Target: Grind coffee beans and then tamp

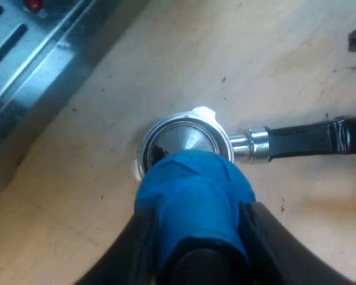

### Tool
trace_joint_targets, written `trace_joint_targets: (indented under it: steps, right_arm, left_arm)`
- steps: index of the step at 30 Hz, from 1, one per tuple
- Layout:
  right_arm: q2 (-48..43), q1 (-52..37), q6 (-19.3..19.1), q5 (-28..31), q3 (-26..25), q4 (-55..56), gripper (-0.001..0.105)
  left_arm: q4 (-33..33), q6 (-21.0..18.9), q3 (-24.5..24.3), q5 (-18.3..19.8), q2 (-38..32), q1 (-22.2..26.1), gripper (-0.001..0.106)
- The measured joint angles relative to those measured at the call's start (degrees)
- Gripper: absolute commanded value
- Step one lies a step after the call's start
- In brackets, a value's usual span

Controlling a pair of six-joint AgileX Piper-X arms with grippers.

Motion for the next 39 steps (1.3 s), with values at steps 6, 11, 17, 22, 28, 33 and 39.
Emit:
trace_joint_targets:
  steps: [6, 11, 17, 22, 28, 33, 39]
  right_arm:
    - [0.00, 0.00, 0.00, 0.00, 0.00, 0.00, 0.093]
    - [0.00, 0.00, 0.00, 0.00, 0.00, 0.00, 0.093]
    - [0.00, 0.00, 0.00, 0.00, 0.00, 0.00, 0.093]
    - [0.00, 0.00, 0.00, 0.00, 0.00, 0.00, 0.093]
    - [0.00, 0.00, 0.00, 0.00, 0.00, 0.00, 0.093]
    - [0.00, 0.00, 0.00, 0.00, 0.00, 0.00, 0.093]
    - [0.00, 0.00, 0.00, 0.00, 0.00, 0.00, 0.093]
  left_arm:
    - [-2.14, 0.00, 0.00, 1.03, 0.64, 0.00, 0.000]
    - [-3.48, 0.00, 0.00, 2.01, 0.64, 0.00, 0.000]
    - [-3.92, 0.00, 0.00, 2.27, 0.64, 0.00, 0.000]
    - [-4.51, 0.00, 0.00, 3.27, 1.39, 0.00, 0.000]
    - [-4.52, 0.00, 0.00, 3.69, 5.17, 0.00, 0.000]
    - [-4.55, 0.00, 0.00, 3.58, 7.91, 0.00, 0.000]
    - [-4.71, 0.00, -0.13, 3.58, 11.49, 0.00, 0.000]
